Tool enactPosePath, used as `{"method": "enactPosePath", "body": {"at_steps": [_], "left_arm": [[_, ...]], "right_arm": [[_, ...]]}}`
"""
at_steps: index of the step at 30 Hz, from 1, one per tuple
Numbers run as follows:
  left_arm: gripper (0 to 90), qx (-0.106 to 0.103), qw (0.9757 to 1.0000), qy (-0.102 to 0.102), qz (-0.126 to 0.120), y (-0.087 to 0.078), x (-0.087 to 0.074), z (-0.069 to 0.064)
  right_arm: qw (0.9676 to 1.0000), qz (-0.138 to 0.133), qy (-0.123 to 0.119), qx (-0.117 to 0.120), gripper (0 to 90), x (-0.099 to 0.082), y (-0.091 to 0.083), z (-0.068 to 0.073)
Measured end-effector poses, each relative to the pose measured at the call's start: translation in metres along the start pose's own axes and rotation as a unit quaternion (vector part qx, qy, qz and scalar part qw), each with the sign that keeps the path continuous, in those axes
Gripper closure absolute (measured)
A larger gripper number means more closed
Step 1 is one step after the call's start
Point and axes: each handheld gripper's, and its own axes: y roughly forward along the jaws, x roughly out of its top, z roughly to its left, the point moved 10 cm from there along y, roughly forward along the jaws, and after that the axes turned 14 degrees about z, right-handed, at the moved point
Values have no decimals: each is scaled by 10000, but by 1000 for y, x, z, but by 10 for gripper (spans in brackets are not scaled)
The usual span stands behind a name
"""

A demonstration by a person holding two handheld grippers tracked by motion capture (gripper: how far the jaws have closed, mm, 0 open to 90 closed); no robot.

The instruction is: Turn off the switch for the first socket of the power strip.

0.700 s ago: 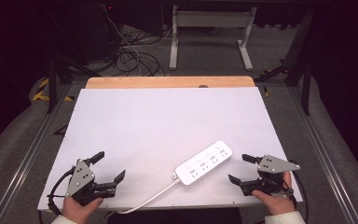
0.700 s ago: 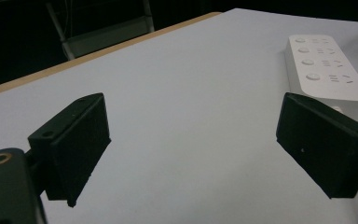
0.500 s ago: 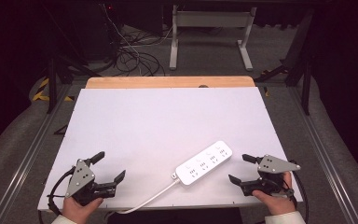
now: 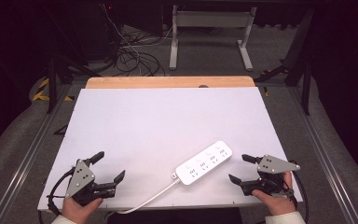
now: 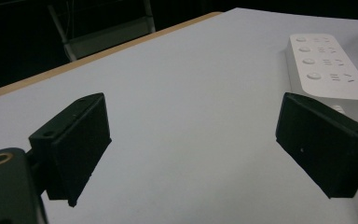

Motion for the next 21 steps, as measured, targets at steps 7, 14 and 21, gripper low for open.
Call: {"method": "enactPosePath", "body": {"at_steps": [7, 14, 21], "left_arm": [[103, 27, 10000, -5, 6, 0, 0, 0], [103, 39, 10000, -7, 23, 0, 0, 0], [103, 64, 10000, 28, 39, 0, 0, 1]], "right_arm": [[9998, 165, -50, 31, 240, 3, -2, 0], [9998, 172, -105, 95, 280, 18, -3, 2], [9995, 191, -201, 169, 284, 30, 3, 7]]}}
